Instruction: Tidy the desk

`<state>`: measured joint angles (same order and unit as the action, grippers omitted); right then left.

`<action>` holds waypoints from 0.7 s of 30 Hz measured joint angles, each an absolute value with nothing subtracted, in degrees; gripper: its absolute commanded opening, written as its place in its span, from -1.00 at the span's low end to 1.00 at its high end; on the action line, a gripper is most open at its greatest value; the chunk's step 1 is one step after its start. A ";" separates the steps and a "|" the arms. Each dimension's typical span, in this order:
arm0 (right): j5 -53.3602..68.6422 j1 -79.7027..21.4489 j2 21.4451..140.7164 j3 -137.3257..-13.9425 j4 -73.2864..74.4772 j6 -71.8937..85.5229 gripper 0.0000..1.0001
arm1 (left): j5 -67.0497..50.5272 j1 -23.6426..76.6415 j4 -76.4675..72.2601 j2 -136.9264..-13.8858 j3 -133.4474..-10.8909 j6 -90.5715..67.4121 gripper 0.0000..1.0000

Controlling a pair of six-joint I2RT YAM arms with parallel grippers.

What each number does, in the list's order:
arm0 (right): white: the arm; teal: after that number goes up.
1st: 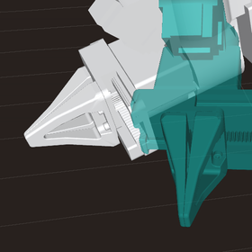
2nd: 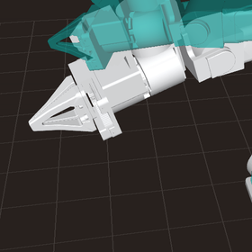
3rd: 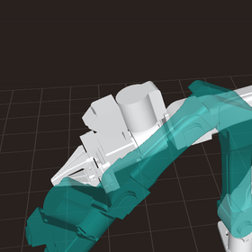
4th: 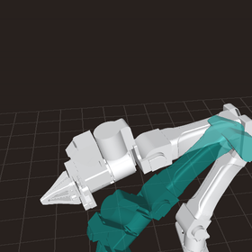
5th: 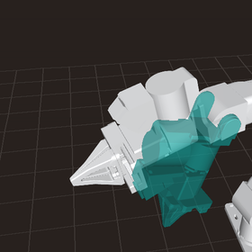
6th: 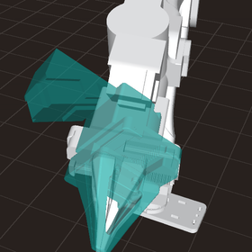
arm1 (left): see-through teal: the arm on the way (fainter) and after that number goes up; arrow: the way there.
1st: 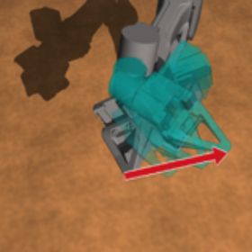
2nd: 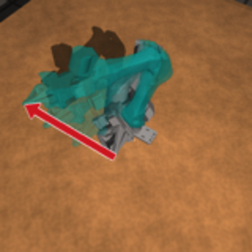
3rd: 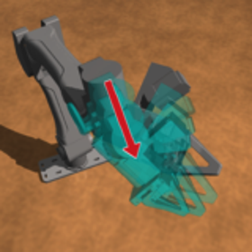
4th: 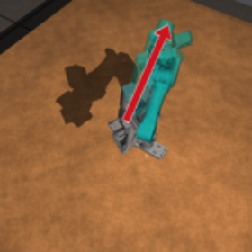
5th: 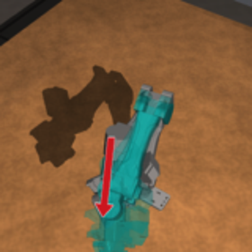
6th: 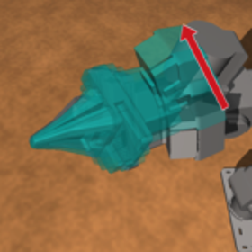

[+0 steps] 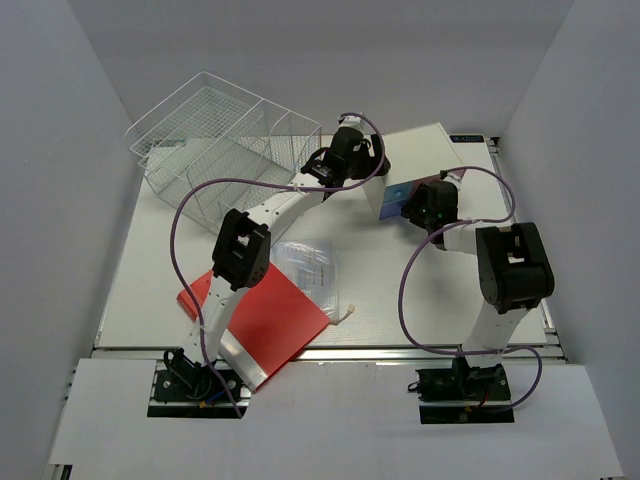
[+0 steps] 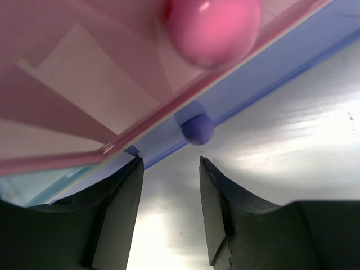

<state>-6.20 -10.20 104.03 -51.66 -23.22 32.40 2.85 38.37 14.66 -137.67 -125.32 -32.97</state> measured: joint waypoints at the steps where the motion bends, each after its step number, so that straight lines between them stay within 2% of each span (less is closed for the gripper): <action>1: -6.31 -10.35 104.01 -51.35 -24.03 32.53 0.03 | 3.05 38.37 14.81 -137.53 -125.25 -32.84 0.78; 7: -6.26 -10.81 101.36 -49.56 -25.80 32.91 0.15 | 4.45 38.41 16.40 -136.86 -125.25 -31.99 0.91; 13: -6.48 -11.00 86.17 -45.58 -21.54 32.69 0.42 | 8.08 38.54 22.22 -135.20 -126.45 -30.46 0.96; 16: -5.72 -11.03 77.84 -43.11 -17.67 32.18 0.76 | 10.02 38.65 26.55 -133.25 -126.48 -29.63 0.96; 19: -4.10 -12.03 71.31 -41.23 -12.51 29.34 0.79 | 12.73 38.70 31.92 -128.66 -123.98 -29.28 0.96; 21: -3.66 -14.90 68.79 -41.15 -9.13 26.81 0.79 | 14.57 38.70 34.98 -122.23 -117.89 -29.89 0.96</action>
